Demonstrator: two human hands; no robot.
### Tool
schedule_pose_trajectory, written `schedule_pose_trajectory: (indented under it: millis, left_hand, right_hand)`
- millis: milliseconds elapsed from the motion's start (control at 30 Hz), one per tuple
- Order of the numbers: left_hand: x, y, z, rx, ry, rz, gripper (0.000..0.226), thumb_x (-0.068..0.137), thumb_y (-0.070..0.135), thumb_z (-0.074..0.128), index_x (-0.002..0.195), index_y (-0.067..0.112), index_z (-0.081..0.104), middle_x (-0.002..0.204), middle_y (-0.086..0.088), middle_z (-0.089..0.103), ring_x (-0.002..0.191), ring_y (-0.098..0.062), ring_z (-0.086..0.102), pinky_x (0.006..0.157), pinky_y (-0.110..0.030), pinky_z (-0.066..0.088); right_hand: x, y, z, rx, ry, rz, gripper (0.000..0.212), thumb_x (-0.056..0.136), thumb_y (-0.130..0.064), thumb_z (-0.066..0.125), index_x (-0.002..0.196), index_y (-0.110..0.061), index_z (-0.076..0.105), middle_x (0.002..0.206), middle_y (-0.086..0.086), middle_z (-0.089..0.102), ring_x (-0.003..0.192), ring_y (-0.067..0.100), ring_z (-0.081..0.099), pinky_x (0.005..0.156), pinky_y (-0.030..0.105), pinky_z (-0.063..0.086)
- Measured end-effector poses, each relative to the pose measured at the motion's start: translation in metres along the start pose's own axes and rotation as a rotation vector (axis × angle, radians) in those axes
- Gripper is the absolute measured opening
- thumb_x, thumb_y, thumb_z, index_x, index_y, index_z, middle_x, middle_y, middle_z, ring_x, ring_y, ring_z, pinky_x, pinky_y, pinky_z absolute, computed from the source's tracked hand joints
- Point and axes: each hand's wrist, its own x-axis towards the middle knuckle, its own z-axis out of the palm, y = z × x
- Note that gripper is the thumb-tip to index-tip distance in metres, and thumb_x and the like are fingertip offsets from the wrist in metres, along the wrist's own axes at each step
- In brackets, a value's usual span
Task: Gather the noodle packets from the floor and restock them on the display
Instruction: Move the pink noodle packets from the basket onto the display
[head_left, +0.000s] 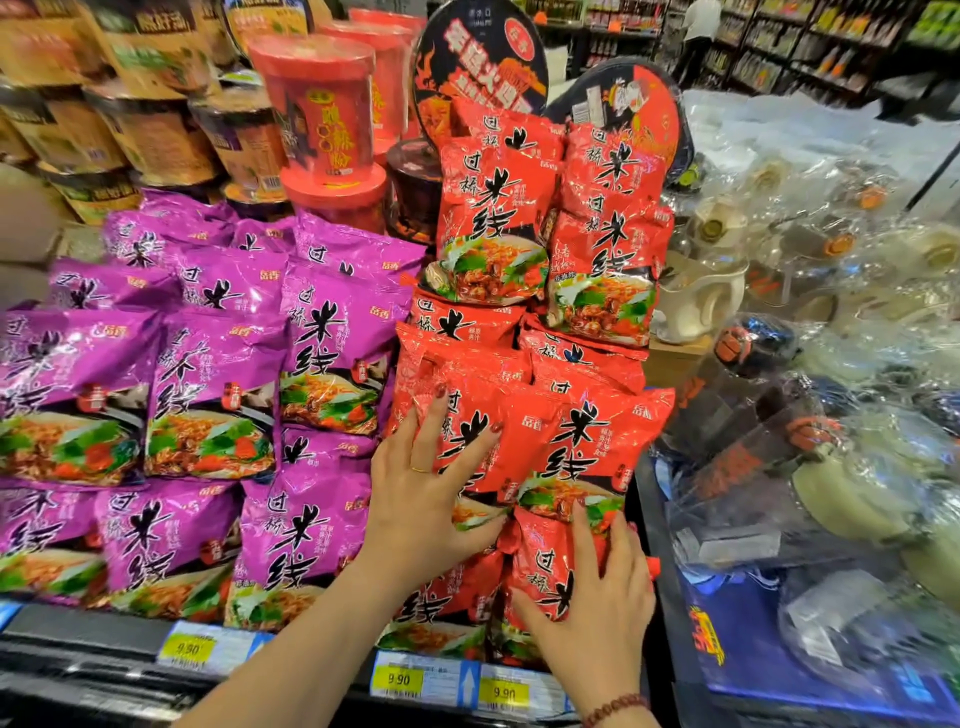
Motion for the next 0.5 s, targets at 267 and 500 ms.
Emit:
schedule_pose_trajectory:
  millis: [267, 500]
  left_hand:
    - [-0.009, -0.007, -0.029, -0.274, 0.116, -0.033, 0.067, 0.081, 0.046, 0.063, 0.142, 0.037, 0.040, 0.160, 0.003, 0.016, 0.148, -0.027, 0.016, 0.115, -0.054, 0.023]
    - [-0.021, -0.022, -0.034, -0.500, -0.008, -0.094, 0.060, 0.085, 0.037, 0.061, 0.141, 0.044, 0.041, 0.160, 0.017, 0.010, 0.148, -0.005, 0.010, 0.114, -0.022, 0.018]
  right_hand:
    - [0.010, -0.024, -0.027, 0.206, 0.141, -0.302, 0.073, 0.084, -0.060, 0.050, 0.149, -0.035, 0.026, 0.159, 0.002, 0.017, 0.147, 0.022, 0.017, 0.118, 0.050, 0.011]
    - [0.027, -0.074, -0.020, 0.366, -0.075, -0.392, 0.076, 0.089, -0.050, 0.052, 0.147, -0.052, 0.004, 0.158, -0.016, -0.004, 0.147, 0.005, 0.002, 0.109, 0.027, 0.025]
